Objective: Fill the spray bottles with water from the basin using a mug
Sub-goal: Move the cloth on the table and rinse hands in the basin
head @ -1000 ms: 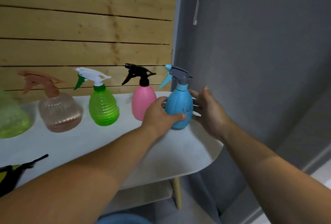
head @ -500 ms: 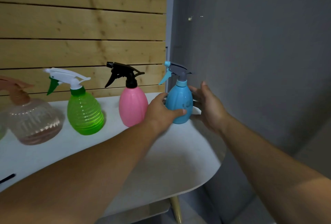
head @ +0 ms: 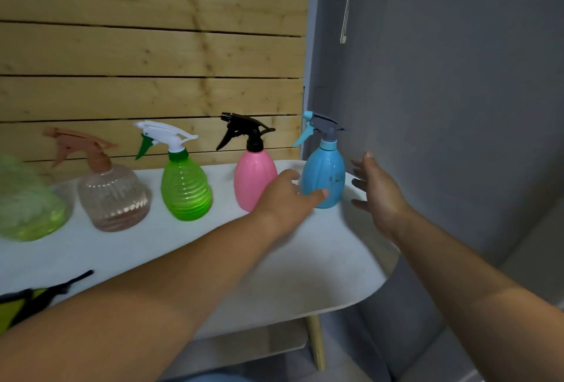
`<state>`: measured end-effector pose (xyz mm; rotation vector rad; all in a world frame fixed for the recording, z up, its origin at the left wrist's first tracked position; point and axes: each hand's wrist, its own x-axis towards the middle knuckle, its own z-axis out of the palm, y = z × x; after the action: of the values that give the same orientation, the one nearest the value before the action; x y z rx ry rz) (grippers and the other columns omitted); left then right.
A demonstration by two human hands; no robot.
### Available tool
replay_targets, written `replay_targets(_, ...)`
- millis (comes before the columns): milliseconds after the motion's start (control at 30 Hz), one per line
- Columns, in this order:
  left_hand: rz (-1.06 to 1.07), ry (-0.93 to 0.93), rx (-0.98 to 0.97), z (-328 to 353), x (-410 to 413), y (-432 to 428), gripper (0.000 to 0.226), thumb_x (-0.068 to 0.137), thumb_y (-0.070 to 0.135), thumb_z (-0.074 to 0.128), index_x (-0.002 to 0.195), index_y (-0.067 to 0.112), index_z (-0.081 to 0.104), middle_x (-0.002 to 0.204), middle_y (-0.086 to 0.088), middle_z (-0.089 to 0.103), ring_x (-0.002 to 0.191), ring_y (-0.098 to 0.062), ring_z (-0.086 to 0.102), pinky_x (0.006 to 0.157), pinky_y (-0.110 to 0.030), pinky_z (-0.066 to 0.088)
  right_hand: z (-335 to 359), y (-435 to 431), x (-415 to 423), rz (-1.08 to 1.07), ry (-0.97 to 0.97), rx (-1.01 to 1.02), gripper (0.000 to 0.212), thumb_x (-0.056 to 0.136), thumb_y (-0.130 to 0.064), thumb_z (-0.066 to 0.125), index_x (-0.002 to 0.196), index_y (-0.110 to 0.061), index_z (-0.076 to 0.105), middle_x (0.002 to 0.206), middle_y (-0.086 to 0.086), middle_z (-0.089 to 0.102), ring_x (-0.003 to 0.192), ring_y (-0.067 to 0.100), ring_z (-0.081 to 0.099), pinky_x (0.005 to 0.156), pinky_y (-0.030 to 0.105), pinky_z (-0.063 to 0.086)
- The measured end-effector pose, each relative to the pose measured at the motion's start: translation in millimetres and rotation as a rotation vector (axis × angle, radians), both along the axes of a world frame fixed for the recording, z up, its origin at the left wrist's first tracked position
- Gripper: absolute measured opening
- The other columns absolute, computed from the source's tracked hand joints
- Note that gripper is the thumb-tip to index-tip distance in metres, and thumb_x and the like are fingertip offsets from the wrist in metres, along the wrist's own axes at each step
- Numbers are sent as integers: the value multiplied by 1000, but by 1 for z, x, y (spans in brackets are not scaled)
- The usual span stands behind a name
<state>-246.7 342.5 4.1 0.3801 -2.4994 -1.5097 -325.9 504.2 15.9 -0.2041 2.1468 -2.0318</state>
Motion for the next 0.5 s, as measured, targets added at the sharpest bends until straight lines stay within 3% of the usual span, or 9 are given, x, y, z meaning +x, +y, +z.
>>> replay_targets(67, -8, 24, 31, 5, 36, -8, 45, 84, 53, 77, 116, 28, 58, 113, 1, 69, 92, -14, 69, 83, -35, 57, -2, 5, 16, -48, 58, 32, 49, 102, -54, 34, 134, -23, 56, 141, -1, 54, 125, 18, 52, 105, 49, 45)
replay_targets(167, 15, 71, 14, 9, 95, -34, 30, 82, 44, 76, 98, 21, 67, 88, -6, 70, 81, -24, 69, 84, -49, 57, -6, 9, 49, -76, 222, 161, 32, 98, -53, 39, 98, -33, 63, 114, -6, 65, 111, 19, 60, 100, 50, 49)
replay_targets(233, 51, 90, -50, 12, 139, -59, 10, 88, 31, 76, 89, 22, 70, 80, -6, 70, 70, -17, 63, 77, -43, 54, -6, 4, 79, -31, 306, 226, 31, 99, -48, 41, 92, -29, 64, 98, -11, 65, 98, 12, 62, 97, 49, 51)
replay_targets(300, 144, 73, -177, 13, 184, -88, 9, 90, 25, 74, 82, 27, 70, 73, 6, 68, 66, -8, 60, 72, -33, 50, -7, -9, 113, 77, 377, 292, 30, 99, -46, 43, 93, -26, 65, 94, -10, 66, 90, 4, 61, 89, 39, 53)
replay_targets(400, 313, 3, -425, 15, 240, -132, 10, 90, 27, 67, 81, 29, 67, 80, 9, 69, 78, -12, 65, 73, -33, 52, -10, -40, 164, 282, 476, 433, 24, 99, -44, 47, 94, -29, 65, 102, -11, 65, 93, -3, 57, 82, 22, 44)
replay_targets(467, 359, -100, -617, 13, 267, -160, 6, 93, 33, 63, 93, 28, 67, 95, 4, 64, 90, -23, 64, 78, -38, 52, -11, -64, 191, 419, 552, 481, 17, 100, -39, 51, 100, -31, 66, 108, -11, 63, 99, 0, 56, 89, 22, 43)
replay_targets(500, 371, -193, -697, 12, 277, -171, 16, 95, 35, 60, 105, 25, 67, 103, -1, 61, 99, -27, 61, 82, -39, 51, -11, -76, 202, 499, 600, 516, 19, 100, -38, 51, 107, -29, 66, 112, -10, 63, 103, 2, 55, 95, 23, 42)
